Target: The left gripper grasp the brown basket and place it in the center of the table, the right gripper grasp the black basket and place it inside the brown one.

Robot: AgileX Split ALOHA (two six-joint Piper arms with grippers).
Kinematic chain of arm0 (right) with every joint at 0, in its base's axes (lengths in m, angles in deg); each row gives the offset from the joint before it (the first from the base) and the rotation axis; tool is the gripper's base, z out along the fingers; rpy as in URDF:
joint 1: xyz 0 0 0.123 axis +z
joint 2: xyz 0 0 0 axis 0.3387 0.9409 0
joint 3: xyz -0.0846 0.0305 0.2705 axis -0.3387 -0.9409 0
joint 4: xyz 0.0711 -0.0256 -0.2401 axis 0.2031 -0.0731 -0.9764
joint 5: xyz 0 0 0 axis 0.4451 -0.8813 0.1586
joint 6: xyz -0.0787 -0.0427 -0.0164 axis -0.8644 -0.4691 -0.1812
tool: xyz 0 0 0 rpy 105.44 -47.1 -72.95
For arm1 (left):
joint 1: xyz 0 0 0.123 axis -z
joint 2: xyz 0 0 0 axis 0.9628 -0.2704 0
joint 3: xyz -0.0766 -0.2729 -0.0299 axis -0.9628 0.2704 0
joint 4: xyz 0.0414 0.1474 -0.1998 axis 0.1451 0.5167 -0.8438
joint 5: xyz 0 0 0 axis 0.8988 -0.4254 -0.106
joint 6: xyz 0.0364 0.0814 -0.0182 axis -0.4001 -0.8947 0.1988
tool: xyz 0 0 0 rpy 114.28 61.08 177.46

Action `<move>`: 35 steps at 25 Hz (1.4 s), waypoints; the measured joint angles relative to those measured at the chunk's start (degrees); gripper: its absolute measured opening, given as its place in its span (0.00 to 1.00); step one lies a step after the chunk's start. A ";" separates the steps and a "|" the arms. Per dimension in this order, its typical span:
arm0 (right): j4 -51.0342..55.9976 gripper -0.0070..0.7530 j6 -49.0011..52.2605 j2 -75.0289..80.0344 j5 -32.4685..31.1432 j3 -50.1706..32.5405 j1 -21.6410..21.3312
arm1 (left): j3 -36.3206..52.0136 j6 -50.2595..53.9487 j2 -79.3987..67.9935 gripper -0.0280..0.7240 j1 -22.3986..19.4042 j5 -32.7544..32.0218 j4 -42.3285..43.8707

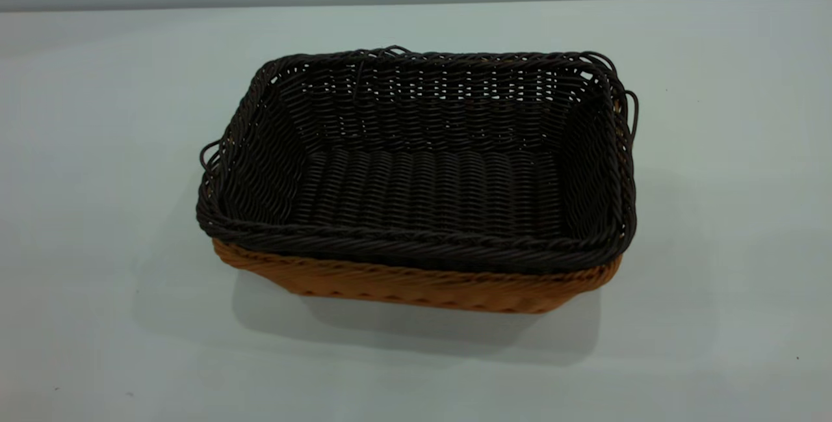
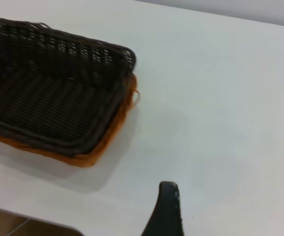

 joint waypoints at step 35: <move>1.14 0.79 -1.30 -4.33 -0.26 -1.44 0.10 | 12.25 10.02 4.67 0.79 0.00 0.78 8.86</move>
